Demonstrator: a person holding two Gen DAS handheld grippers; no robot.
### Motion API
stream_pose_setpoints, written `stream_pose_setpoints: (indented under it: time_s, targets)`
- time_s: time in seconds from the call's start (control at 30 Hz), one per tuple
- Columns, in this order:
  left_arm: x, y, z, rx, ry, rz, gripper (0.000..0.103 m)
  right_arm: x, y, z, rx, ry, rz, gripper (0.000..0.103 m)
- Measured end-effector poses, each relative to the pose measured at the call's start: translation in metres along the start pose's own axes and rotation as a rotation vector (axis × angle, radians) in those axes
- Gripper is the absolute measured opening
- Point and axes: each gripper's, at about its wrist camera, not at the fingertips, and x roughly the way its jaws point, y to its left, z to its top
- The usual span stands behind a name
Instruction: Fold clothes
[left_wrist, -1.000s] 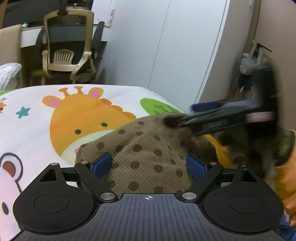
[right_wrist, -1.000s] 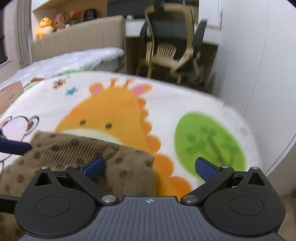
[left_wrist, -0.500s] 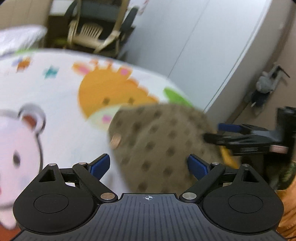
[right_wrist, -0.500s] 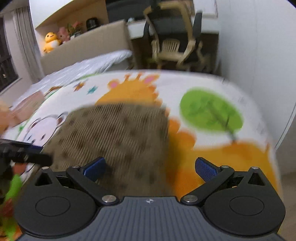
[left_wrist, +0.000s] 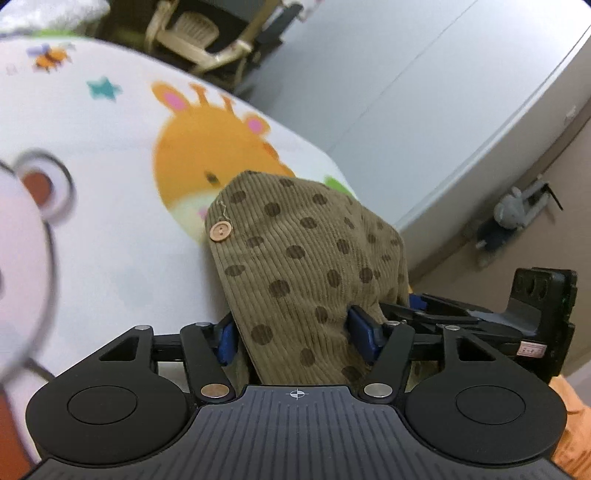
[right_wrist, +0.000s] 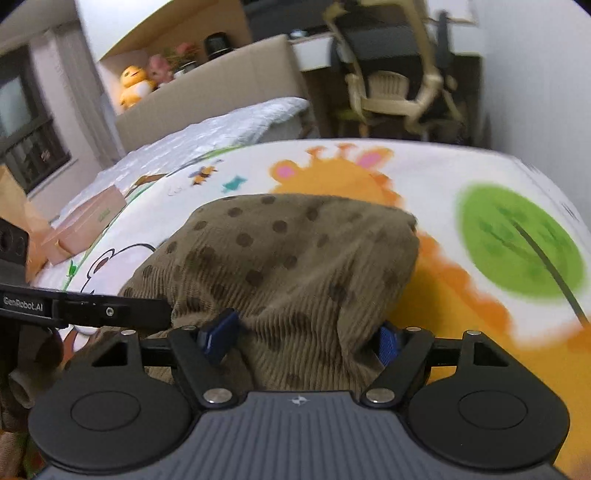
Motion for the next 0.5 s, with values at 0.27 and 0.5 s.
stream_pose_setpoints:
  time_s: [0.27, 0.5]
  targets:
    - [-0.043, 0.073, 0.050, 0.092, -0.237, 0.232, 0.063, 0.123, 0.076, 0.083, -0.184, -0.034, 0.023, 0.077]
    - [-0.062, 0.147, 0.081, -0.007, -0.288, 0.314, 0.074, 0.168, 0.084, 0.104, -0.194, -0.046, 0.007, 0.089]
